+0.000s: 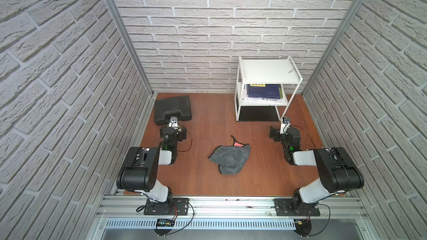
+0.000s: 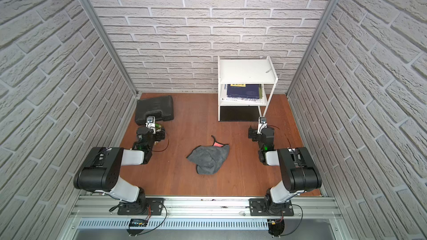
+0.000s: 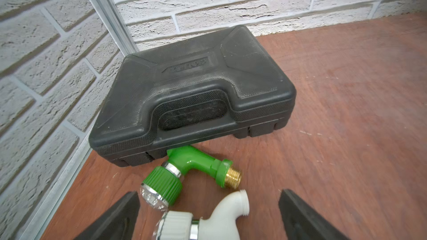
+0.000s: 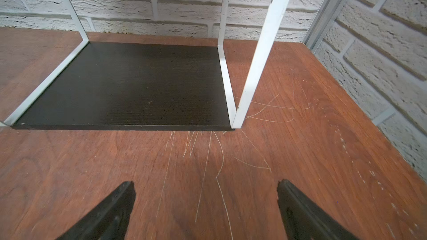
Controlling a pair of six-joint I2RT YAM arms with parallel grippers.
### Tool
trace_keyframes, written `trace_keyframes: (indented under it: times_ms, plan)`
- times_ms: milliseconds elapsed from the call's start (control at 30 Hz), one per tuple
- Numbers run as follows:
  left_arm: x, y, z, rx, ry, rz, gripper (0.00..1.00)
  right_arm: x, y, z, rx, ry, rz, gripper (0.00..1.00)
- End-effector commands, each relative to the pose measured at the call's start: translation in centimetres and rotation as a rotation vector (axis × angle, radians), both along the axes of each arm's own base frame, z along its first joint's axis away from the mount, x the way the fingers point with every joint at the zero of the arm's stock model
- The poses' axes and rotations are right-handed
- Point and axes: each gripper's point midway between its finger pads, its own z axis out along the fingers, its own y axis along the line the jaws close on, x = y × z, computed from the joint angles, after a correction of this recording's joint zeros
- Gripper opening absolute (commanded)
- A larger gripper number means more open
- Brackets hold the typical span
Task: Wipe the bookshelf clean with a cloth
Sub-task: Move the shelf to the center of the board.
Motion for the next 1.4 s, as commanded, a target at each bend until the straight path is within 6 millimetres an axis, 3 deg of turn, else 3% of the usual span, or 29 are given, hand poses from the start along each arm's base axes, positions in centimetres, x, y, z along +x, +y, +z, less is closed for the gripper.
trace_keyframes:
  times_ms: [0,500,633,700,733,800,867,1033,1200,1267,1367]
  plan:
    - [0.4,0.1,0.6,0.004,-0.022,-0.006,0.98,0.4,0.1,1.2,0.002,-0.043,0.007,0.99]
    - [0.3,0.1,0.6,0.003,-0.024,-0.009,0.99,0.4,0.1,1.1,0.002,-0.04,0.006,0.99]
    - [0.1,-0.8,2.6,0.032,-0.007,-0.04,0.98,0.6,-0.8,2.9,0.006,0.03,-0.05,0.99]
    - [-0.4,-0.9,5.1,0.087,-0.027,0.006,0.98,0.5,-2.4,5.7,0.02,0.049,-0.144,0.99]
    - [-0.6,-2.3,7.1,0.14,-0.069,-0.006,0.98,0.5,-3.5,7.9,0.033,0.011,-0.205,0.99]
    - [-0.8,-4.9,9.5,0.212,-0.109,-0.03,0.99,0.3,-4.6,10.2,0.071,-0.038,-0.262,0.99]
    - [-0.5,-9.2,11.5,0.2,-0.123,-0.113,0.99,0.2,-5.8,12.4,0.137,-0.086,-0.314,0.99]
    - [1.3,-21.0,15.4,0.054,-0.196,-0.315,0.99,0.3,-8.3,14.3,0.289,-0.129,-0.374,0.99]
    - [4.4,-33.1,16.3,-0.072,-0.169,-0.575,0.99,2.0,-7.1,16.0,0.261,-0.201,-0.18,0.99]
    - [6.3,-35.6,17.2,-0.066,-0.178,-0.583,0.99,2.5,-6.5,17.1,0.229,-0.223,-0.121,0.99]
    - [10.0,-35.5,18.4,-0.034,-0.208,-0.433,0.99,3.2,-5.9,18.2,0.204,-0.24,-0.064,0.99]
